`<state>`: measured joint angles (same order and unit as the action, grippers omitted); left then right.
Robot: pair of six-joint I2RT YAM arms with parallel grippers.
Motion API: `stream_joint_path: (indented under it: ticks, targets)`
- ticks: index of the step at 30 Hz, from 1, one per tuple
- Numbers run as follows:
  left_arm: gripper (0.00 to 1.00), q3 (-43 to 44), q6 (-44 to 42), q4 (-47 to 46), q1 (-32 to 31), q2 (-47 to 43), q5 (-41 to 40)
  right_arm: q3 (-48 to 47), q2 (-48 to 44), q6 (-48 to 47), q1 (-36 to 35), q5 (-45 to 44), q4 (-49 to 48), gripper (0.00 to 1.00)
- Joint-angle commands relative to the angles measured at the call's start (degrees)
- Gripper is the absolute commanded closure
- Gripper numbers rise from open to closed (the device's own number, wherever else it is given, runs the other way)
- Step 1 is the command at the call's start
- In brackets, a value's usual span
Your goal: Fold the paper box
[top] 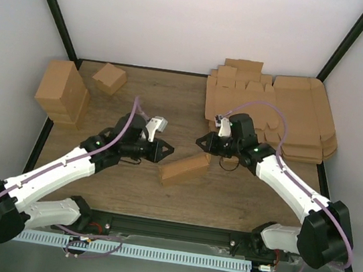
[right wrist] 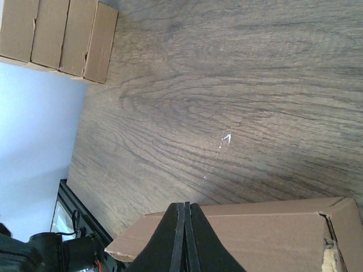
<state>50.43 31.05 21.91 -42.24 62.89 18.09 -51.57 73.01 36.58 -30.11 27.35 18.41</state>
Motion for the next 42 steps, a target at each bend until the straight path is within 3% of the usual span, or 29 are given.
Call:
stream_joint_path:
  ticks: [1,9,25,35,42]
  targets:
    - [0.96,-5.3,4.8,-8.2,0.4,-1.1,4.9,0.4,0.3,1.6,-0.2,0.1,-2.8,0.99]
    - [0.96,-15.8,8.6,-18.1,1.6,-3.8,7.5,7.5,-0.6,3.0,-0.2,1.0,-6.7,0.99]
    - [0.96,-26.0,14.0,-28.6,2.3,-5.4,12.6,13.0,-1.9,4.0,-0.2,0.7,-9.8,0.99]
    - [0.96,-30.4,14.0,-30.4,2.5,-4.7,11.6,13.2,-0.4,3.6,-0.2,0.9,-11.6,0.99]
    - [0.96,-26.0,11.7,-26.0,3.9,-6.1,10.8,9.8,2.0,2.6,-0.3,3.1,-11.9,0.99]
